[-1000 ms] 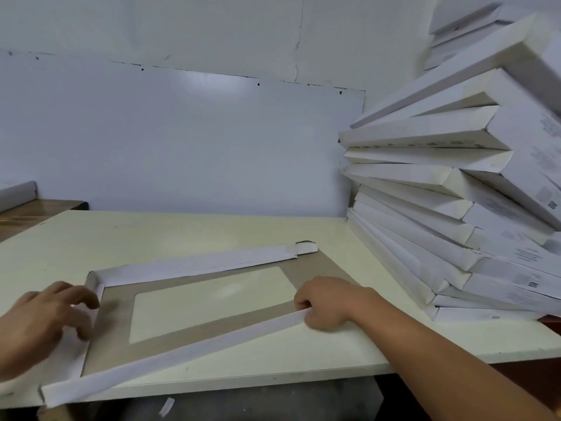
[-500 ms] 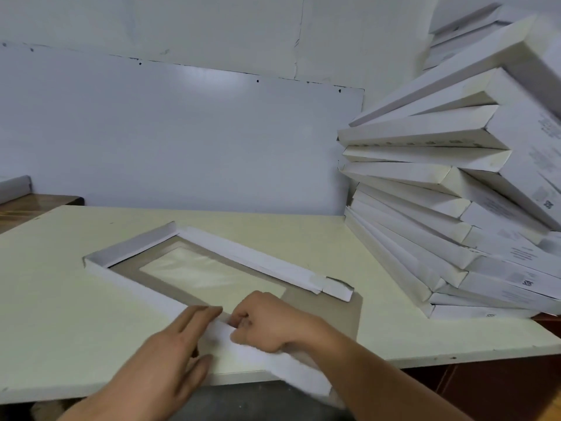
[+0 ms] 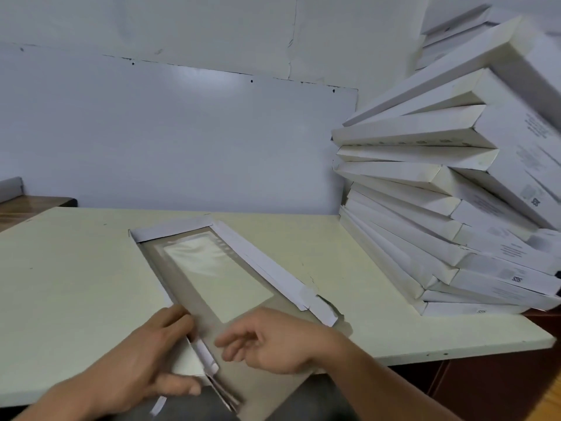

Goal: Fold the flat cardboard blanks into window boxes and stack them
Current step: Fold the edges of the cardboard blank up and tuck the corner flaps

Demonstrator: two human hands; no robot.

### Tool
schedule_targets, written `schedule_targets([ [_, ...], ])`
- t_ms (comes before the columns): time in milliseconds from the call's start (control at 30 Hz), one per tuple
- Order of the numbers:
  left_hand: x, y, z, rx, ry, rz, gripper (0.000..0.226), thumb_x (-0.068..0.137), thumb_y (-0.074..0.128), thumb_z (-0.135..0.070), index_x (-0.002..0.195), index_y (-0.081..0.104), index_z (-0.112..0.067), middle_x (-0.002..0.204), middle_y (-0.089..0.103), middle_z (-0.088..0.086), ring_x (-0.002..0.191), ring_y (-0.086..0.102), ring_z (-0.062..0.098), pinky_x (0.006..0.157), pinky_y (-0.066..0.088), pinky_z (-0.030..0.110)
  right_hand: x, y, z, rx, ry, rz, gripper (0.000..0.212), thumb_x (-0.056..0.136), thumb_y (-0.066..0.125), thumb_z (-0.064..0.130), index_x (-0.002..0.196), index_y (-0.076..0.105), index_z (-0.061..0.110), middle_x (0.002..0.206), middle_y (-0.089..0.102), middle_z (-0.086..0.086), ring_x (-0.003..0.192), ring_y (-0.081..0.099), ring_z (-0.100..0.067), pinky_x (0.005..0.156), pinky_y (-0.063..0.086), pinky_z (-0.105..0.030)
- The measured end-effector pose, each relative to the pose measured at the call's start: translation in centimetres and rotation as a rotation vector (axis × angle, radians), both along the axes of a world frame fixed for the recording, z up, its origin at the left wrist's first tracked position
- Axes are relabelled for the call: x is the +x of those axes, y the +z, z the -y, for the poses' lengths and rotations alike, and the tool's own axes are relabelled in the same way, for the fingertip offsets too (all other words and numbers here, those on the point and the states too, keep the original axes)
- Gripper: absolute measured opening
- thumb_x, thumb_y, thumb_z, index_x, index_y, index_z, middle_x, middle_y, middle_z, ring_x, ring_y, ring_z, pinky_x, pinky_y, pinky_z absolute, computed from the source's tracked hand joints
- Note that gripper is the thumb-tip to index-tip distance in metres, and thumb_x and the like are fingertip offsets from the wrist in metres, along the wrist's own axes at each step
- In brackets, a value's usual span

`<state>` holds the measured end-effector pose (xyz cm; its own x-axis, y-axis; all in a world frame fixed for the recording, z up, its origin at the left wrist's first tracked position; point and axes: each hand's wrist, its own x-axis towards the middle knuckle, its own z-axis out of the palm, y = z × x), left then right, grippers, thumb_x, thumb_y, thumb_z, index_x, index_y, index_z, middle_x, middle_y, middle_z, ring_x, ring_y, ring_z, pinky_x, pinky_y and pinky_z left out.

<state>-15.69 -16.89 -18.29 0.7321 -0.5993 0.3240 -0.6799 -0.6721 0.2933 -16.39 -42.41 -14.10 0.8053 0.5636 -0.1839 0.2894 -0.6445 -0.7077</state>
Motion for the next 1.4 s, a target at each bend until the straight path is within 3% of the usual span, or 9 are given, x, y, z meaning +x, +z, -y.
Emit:
schedule_targets([
  [167,1.5,0.9,-2.1,-0.033,0.013,-0.085,0.059,0.063,0.074,-0.077,0.096,0.053,-0.034,0.109,0.044,-0.022,0.102,0.051,0.005,0.084,0.043,0.017,-1.0,1.1,3.6,-0.272,0.216,0.086,0.074,0.076,0.083,0.029,0.141,0.048,0.037,0.144,0.044,0.022,0.133,0.037,0.005,0.111,0.030,-0.021],
  [267,1.4,1.1,-1.8,0.059,0.002,-0.026,0.058,0.067,0.065,-0.083,0.101,0.055,-0.037,0.115,0.042,-0.023,0.107,0.046,0.001,0.088,0.039,0.016,-1.8,0.0,3.9,-0.347,0.182,0.288,0.069,0.081,0.079,0.031,0.142,0.047,0.040,0.144,0.037,0.018,0.134,0.026,-0.001,0.091,0.026,-0.019],
  [333,0.6,1.0,-0.7,0.131,-0.028,0.090,0.056,0.071,0.059,-0.084,0.104,0.061,-0.039,0.117,0.046,-0.020,0.104,0.047,-0.001,0.086,0.039,0.016,-2.3,-0.7,3.6,-0.347,0.144,0.425,0.052,0.089,0.070,0.031,0.139,0.054,0.036,0.138,0.042,0.011,0.129,0.031,-0.009,0.083,0.025,-0.025],
  [433,-1.3,0.6,1.2,0.111,-0.125,0.202,0.034,0.087,0.055,-0.070,0.101,0.063,-0.040,0.110,0.054,-0.019,0.095,0.055,-0.006,0.076,0.047,0.014,-2.5,-1.2,3.3,-0.303,0.112,0.466,0.038,0.096,0.061,0.034,0.134,0.061,0.030,0.129,0.049,0.005,0.122,0.040,-0.014,0.103,0.033,-0.034],
  [533,-2.7,-0.1,2.2,0.042,-0.158,0.156,0.023,0.096,0.051,-0.057,0.089,0.062,-0.037,0.099,0.056,-0.021,0.089,0.057,-0.009,0.068,0.052,0.018,-2.6,-1.4,3.4,-0.311,0.113,0.481,0.036,0.097,0.060,0.034,0.133,0.063,0.029,0.126,0.052,0.004,0.118,0.043,-0.017,0.105,0.035,-0.040],
  [833,-3.0,-0.7,3.2,-0.070,0.202,0.243,0.034,0.090,0.037,-0.060,0.082,0.066,-0.043,0.074,0.058,-0.023,0.058,0.054,-0.003,0.044,0.048,0.019,-2.1,-2.1,3.8,-0.317,0.141,0.500,0.038,0.099,0.055,0.027,0.137,0.058,0.024,0.132,0.051,0.006,0.121,0.040,-0.014,0.105,0.035,-0.039],
  [967,-2.6,-1.0,3.3,-0.098,0.350,0.207,0.047,0.086,0.027,-0.067,0.082,0.066,-0.042,0.072,0.060,-0.020,0.058,0.059,0.012,0.046,0.050,0.033,-1.7,-2.3,4.4,-0.315,0.115,0.502,0.039,0.097,0.058,0.033,0.136,0.059,0.030,0.130,0.050,0.009,0.121,0.039,-0.011,0.103,0.034,-0.034],
  [1100,-2.1,-1.5,3.4,-0.084,0.421,0.161,0.063,0.080,0.013,-0.081,0.084,0.061,-0.041,0.077,0.060,-0.017,0.067,0.059,0.012,0.055,0.051,0.031,-1.4,-2.4,4.5,-0.312,0.107,0.522,0.039,0.096,0.061,0.036,0.135,0.059,0.034,0.128,0.049,0.012,0.119,0.039,-0.008,0.089,0.024,-0.025],
  [1400,-2.1,-1.7,4.0,-0.021,0.449,0.091,0.043,0.086,0.023,-0.070,0.098,0.061,-0.052,0.074,0.049,-0.017,0.061,0.056,0.014,0.049,0.049,0.030,-1.1,-2.6,4.6,-0.285,0.108,0.514,0.037,0.096,0.060,0.038,0.133,0.061,0.033,0.126,0.052,0.011,0.116,0.040,-0.008,0.100,0.031,-0.030],
])
